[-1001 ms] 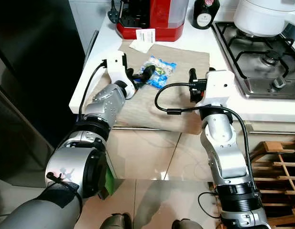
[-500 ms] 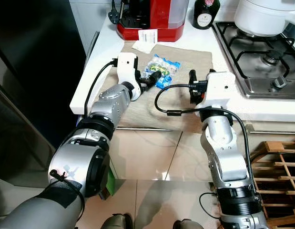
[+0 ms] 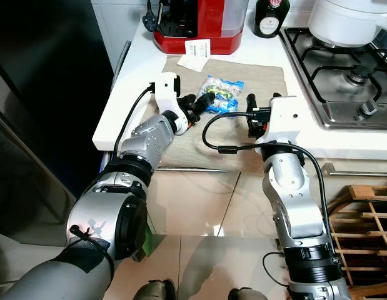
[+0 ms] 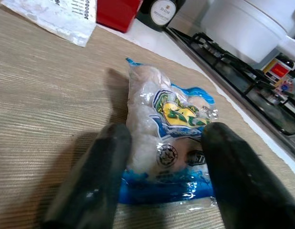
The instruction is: Restocking fridge
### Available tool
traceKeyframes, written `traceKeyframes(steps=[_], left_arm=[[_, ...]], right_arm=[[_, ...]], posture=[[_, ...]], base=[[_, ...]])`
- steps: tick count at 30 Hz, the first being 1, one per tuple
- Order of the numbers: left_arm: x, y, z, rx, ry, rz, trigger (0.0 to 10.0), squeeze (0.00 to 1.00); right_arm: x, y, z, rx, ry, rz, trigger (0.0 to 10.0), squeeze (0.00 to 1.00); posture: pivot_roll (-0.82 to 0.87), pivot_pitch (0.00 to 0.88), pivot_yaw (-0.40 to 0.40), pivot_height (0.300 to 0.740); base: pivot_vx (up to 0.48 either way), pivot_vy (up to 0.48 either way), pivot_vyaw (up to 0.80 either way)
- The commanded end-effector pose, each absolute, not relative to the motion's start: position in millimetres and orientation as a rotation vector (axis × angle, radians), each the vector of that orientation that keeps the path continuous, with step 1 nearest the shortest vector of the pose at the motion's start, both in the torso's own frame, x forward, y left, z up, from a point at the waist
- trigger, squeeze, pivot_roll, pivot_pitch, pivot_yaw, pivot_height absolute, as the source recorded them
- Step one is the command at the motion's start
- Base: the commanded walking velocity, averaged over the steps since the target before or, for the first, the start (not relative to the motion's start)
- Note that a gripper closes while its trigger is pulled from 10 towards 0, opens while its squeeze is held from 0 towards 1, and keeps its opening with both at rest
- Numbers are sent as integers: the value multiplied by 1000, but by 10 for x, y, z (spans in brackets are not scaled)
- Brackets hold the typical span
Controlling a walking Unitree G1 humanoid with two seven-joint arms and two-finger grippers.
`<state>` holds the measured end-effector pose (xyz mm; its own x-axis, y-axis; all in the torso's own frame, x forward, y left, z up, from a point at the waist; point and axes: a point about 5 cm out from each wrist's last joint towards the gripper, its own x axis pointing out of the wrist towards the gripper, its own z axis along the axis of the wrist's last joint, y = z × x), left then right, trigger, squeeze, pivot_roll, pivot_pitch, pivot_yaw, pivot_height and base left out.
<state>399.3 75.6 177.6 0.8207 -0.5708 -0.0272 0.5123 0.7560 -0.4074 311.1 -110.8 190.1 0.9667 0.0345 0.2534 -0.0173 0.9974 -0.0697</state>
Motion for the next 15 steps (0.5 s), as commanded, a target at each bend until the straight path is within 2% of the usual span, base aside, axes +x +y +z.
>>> traceKeyframes(steps=[1, 15], left_arm=[[3850, 695, 1382, -418, 321, -609, 0, 0], [3950, 679, 1757, -583, 170, -668, 0, 0]], right_arm=[[3096, -1100, 1932, -57, -263, 25, 10000, 0], [3111, -1137, 1962, -18, -268, 4, 10000, 0]], posture=[[-171, 110, 60, 740], [-169, 119, 61, 740]], base=[[0, 0, 0], [0, 0, 0]])
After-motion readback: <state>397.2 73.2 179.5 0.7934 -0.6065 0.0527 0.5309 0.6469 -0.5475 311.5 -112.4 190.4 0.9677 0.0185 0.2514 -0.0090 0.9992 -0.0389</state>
